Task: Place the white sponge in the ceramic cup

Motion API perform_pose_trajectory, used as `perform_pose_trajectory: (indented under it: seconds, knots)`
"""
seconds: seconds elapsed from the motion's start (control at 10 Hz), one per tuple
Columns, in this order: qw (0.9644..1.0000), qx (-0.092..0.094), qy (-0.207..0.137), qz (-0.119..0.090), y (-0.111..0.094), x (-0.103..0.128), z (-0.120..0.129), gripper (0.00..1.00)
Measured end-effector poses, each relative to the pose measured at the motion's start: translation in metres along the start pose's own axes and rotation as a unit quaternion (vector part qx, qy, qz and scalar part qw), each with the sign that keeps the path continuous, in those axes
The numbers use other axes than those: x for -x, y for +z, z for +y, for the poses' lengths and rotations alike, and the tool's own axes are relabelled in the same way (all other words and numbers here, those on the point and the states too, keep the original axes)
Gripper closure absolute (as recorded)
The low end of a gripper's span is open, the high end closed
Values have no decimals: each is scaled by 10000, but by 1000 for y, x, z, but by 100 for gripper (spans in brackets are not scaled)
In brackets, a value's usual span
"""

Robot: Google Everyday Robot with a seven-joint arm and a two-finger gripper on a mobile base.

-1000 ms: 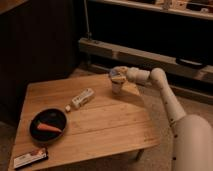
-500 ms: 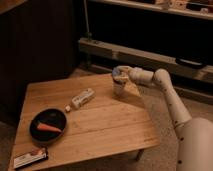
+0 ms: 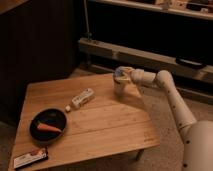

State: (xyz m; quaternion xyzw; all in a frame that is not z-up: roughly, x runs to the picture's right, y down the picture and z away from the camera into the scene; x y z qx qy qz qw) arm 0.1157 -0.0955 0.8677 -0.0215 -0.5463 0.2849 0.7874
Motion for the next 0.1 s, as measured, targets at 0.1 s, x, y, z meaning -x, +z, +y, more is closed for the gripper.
perform_pose_trajectory:
  seconds: [0.1]
  knots:
    - [10000,1,-11,-8,1,1,0,20]
